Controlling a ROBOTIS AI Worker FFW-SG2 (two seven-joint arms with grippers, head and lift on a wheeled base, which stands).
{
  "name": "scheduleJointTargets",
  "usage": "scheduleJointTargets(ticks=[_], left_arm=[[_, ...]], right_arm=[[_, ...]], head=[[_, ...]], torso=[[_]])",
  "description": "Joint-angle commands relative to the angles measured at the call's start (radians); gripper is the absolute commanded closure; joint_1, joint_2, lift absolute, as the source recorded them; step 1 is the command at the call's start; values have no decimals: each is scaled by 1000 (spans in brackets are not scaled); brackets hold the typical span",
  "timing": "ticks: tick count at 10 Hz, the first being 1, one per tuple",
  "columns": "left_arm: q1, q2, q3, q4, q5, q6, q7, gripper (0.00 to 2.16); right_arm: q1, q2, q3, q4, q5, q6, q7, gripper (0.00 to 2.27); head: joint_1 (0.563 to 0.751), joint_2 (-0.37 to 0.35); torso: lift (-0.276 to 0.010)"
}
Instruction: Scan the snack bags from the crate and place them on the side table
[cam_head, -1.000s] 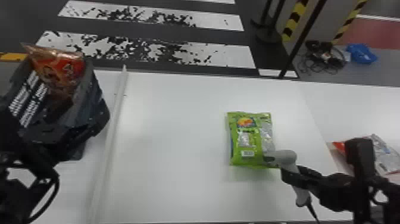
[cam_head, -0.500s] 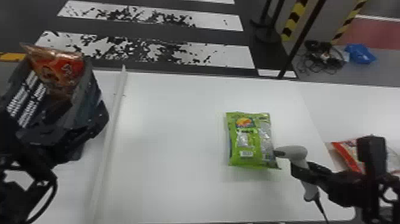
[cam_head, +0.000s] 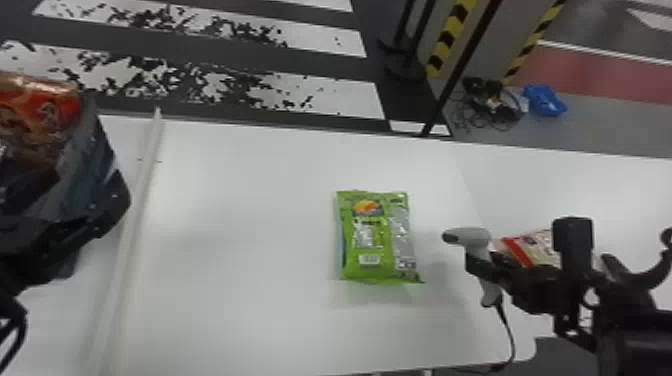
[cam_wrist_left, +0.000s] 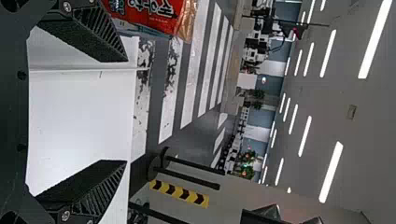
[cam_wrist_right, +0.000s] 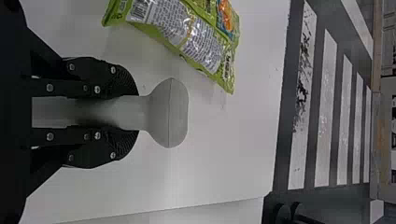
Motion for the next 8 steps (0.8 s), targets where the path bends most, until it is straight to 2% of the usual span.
scheduleJointTargets(ticks=[1, 4, 8], left_arm=[[2, -3, 0, -3, -2, 4, 0, 100], [2, -3, -5, -3, -5, 4, 5, 100], [5, -3, -6, -5, -5, 4, 5, 100]], right_arm=[[-36, -27, 9, 69, 3, -28, -3, 2246], [-82, -62, 40, 174, 14, -65, -3, 2246], [-113, -73, 78, 241, 28, -99, -19, 2246]], head=[[695, -263], [695, -287], [695, -294]], torso=[[-94], [-94], [-94]])
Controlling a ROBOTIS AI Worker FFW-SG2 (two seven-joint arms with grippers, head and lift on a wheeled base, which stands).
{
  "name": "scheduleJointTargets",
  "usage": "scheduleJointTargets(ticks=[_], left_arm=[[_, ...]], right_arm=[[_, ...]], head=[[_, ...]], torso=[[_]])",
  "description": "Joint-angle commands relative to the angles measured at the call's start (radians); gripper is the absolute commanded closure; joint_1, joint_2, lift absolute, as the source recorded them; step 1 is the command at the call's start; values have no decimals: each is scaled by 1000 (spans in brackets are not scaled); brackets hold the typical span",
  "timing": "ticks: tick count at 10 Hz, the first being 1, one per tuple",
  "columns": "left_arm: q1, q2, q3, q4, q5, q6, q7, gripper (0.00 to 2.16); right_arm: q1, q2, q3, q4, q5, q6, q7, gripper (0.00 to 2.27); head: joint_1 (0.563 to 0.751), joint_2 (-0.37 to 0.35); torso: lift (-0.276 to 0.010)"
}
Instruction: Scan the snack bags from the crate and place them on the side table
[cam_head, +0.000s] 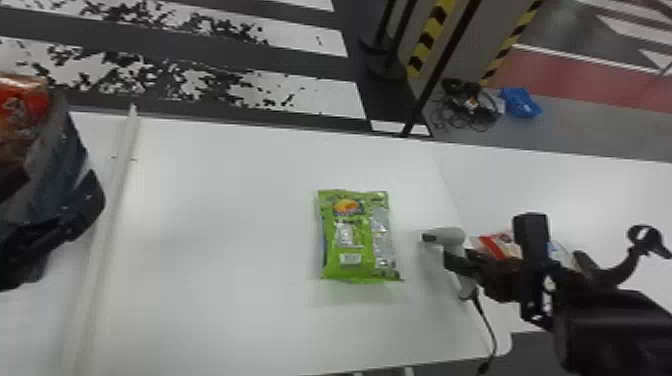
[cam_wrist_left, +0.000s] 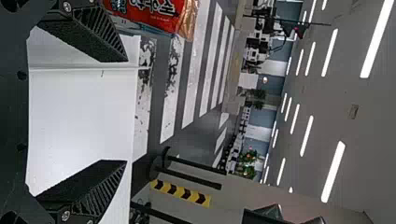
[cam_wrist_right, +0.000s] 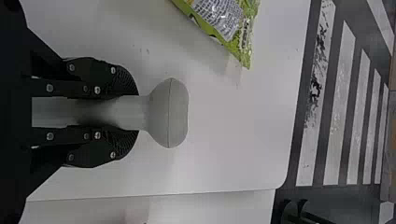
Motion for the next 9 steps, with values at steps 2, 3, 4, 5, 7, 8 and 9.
scheduleJointTargets(ticks=[2, 3, 4, 5, 7, 8, 9], left_arm=[[1, -3, 2, 0, 0, 0, 0, 100], [1, -3, 2, 0, 0, 0, 0, 100], [1, -3, 2, 0, 0, 0, 0, 100], [1, -3, 3, 0, 0, 0, 0, 100], [1, -3, 3, 0, 0, 0, 0, 100], [1, -3, 3, -2, 0, 0, 0, 100], [1, -3, 3, -2, 0, 0, 0, 100]], right_arm=[[-7, -1, 19, 20, 0, -14, -9, 2233], [-7, 2, 21, 20, 0, -20, -11, 2105], [-6, 4, 21, 20, -3, -23, -11, 1585], [-6, 5, 21, 20, -6, -23, -11, 1150], [-6, 5, 19, 19, -7, -20, -17, 269], [-1, 7, 8, 11, -15, -20, -29, 100], [16, 8, -15, -13, -39, -20, -34, 97]], head=[[695, -294], [695, -292], [695, -288], [695, -285], [695, -281], [695, -282], [695, -286]], torso=[[-94], [-94], [-94], [-94], [-94], [-94], [-94]])
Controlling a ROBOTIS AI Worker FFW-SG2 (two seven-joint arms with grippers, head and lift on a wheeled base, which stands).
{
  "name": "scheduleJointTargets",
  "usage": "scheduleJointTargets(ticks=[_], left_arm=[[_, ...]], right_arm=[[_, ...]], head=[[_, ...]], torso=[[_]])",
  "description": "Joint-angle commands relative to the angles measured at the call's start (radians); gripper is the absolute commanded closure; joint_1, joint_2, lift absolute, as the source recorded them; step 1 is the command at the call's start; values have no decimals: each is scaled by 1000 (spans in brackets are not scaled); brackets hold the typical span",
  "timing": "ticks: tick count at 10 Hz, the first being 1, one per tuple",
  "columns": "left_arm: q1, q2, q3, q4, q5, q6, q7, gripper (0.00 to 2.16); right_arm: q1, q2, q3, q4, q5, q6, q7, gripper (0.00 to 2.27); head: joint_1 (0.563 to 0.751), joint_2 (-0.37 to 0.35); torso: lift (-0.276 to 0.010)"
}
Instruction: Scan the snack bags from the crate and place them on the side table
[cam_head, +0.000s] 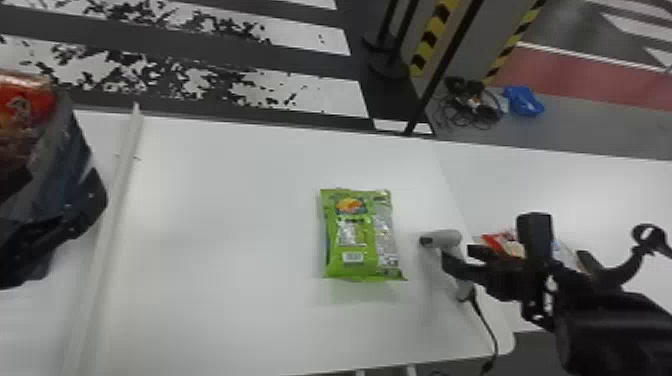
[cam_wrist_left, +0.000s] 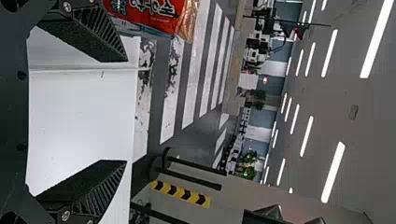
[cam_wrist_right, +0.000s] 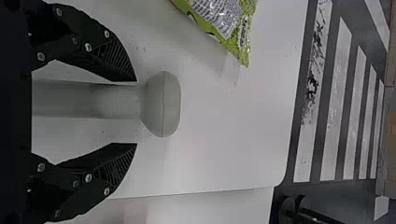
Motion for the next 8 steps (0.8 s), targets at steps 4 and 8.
scheduleJointTargets(ticks=[4, 8], left_arm=[[0, -3, -3, 0, -2, 0, 2, 100], [-5, -3, -15, -2, -17, 3, 9, 100]], right_arm=[[96, 26, -92, -164, -199, 55, 52, 97], [101, 30, -42, -196, -225, 110, 160, 107]], head=[[695, -282], [695, -221]], torso=[[-94], [-94]])
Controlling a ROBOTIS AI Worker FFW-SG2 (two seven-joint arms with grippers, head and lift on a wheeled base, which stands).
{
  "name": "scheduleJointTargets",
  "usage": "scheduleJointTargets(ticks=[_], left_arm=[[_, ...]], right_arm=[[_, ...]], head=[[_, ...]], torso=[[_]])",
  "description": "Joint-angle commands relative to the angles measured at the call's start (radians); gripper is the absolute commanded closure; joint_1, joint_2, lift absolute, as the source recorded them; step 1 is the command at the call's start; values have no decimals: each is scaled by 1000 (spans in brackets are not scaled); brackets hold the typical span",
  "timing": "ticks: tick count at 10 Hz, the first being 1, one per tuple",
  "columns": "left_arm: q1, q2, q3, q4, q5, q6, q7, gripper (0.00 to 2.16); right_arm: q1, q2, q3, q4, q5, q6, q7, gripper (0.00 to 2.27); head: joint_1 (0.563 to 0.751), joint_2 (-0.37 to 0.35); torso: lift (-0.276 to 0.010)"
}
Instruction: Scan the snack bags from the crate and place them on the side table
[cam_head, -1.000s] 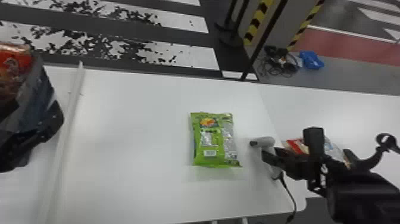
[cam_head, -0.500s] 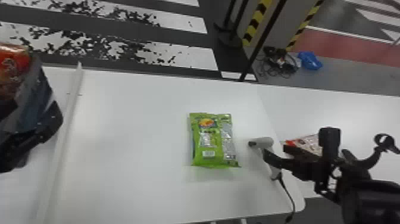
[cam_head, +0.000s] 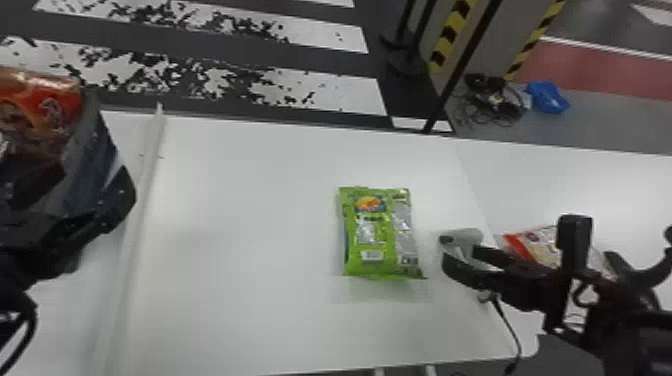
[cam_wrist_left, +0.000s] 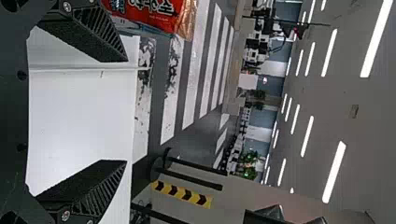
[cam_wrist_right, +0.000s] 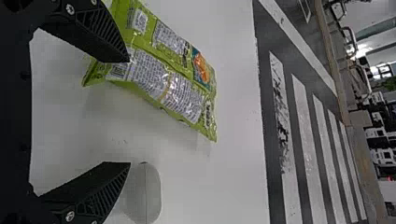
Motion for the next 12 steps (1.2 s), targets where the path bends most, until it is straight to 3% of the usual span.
scheduleJointTargets(ticks=[1, 8, 9, 10, 11, 12], left_arm=[[-3, -3, -5, 1, -5, 3, 0, 100], [-1, -3, -5, 3, -5, 3, 0, 100], [0, -3, -5, 1, -5, 3, 0, 100], [3, -3, -5, 0, -5, 3, 0, 100], [8, -3, -4, 0, -5, 3, 0, 100], [11, -3, -4, -2, -5, 3, 0, 100]], right_arm=[[-16, -7, 45, 0, 21, 28, 11, 107], [-110, -18, 234, 75, 147, 65, 21, 130], [-130, -18, 243, 101, 156, 62, 19, 292], [-134, -18, 249, 109, 172, 53, 18, 903], [-134, -16, 249, 109, 173, 56, -2, 1885], [-130, -18, 249, 106, 179, 53, -15, 2169]], head=[[695, -202], [695, -111], [695, -106], [695, -106], [695, -107], [695, -111]], torso=[[-94], [-94], [-94], [-94], [-94], [-94]])
